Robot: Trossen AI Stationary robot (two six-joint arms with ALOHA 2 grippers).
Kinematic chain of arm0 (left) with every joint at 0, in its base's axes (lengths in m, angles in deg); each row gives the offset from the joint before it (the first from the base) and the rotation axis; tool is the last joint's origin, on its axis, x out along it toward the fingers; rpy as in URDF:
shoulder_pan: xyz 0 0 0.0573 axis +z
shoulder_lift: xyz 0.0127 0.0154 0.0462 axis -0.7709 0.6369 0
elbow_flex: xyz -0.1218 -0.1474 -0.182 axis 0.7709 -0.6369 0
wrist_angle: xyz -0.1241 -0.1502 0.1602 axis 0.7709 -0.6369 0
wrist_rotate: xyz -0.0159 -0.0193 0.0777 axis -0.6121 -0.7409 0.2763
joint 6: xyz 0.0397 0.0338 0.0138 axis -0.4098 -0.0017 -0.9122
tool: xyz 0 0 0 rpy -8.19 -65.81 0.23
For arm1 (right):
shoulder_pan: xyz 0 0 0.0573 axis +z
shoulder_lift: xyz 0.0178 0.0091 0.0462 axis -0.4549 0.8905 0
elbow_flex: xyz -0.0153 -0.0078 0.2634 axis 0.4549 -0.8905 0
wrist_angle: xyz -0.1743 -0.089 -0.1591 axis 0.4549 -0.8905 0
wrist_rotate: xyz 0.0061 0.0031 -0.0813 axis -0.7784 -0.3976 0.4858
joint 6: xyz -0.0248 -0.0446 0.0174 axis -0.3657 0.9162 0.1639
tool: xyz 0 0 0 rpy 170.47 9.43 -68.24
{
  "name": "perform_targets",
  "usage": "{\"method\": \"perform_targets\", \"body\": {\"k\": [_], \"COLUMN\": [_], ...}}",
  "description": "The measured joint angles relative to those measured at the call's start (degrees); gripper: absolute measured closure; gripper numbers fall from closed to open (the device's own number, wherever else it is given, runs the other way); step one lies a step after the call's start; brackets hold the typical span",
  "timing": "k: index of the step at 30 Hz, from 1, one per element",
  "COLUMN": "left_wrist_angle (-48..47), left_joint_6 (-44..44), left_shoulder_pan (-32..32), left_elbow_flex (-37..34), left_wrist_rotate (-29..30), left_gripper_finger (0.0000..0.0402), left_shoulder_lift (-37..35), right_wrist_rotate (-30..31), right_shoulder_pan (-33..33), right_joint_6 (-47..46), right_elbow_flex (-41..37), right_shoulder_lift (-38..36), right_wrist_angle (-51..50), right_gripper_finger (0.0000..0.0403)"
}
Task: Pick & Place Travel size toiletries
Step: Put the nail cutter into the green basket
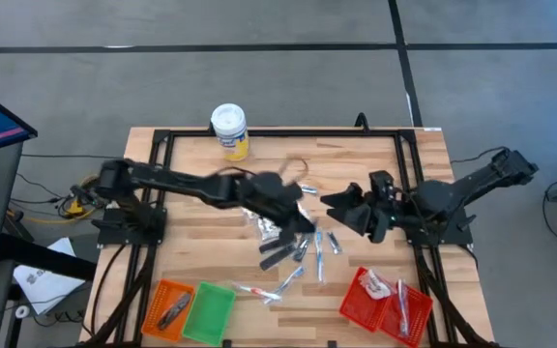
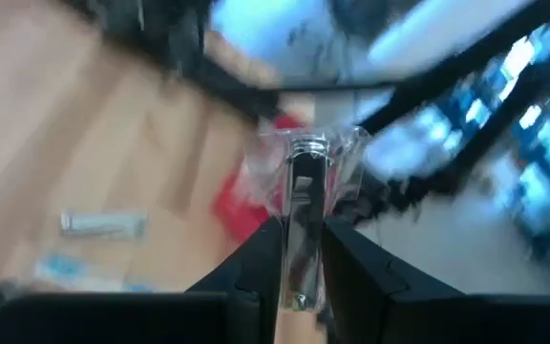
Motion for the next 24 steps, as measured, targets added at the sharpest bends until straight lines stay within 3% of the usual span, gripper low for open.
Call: {"method": "perform_targets", "body": {"k": [3,8,14,19,21,24], "left_wrist_angle": [-5.13,-20.99,-25.57,-25.48,-27.13,-30.95], "left_joint_6": [-4.11,-13.9,-24.5,-30.9,-29.85,-18.55], "left_shoulder_pan": [-1.82,-2.65,-4.83,-5.49,-5.22,-3.67], "left_elbow_flex": [6.01,10.66,10.8,10.82,10.76,10.54], "left_wrist_rotate": [-0.56,0.95,8.3,11.17,11.33,12.62], "left_gripper_finger": [0.0334,0.0334,0.0334,0.0334,0.0334,0.0328], "left_shoulder_lift": [5.07,8.62,8.25,8.93,9.82,11.29], "right_wrist_rotate": [2.97,0.99,0.49,-0.39,-2.44,-4.79], "right_shoulder_pan": [1.57,1.37,3.33,3.34,2.29,0.79], "right_joint_6": [4.87,6.72,7.98,8.26,7.67,7.07], "right_elbow_flex": [0.0,-0.09,-0.11,-0.05,-0.05,-0.07], "right_shoulder_lift": [-0.04,1.3,4.17,7.62,8.79,9.43], "right_wrist_angle": [2.49,4.26,5.36,12.77,16.1,19.78], "right_gripper_finger": [0.0106,0.0106,0.0106,0.0106,0.0106,0.0106]}}
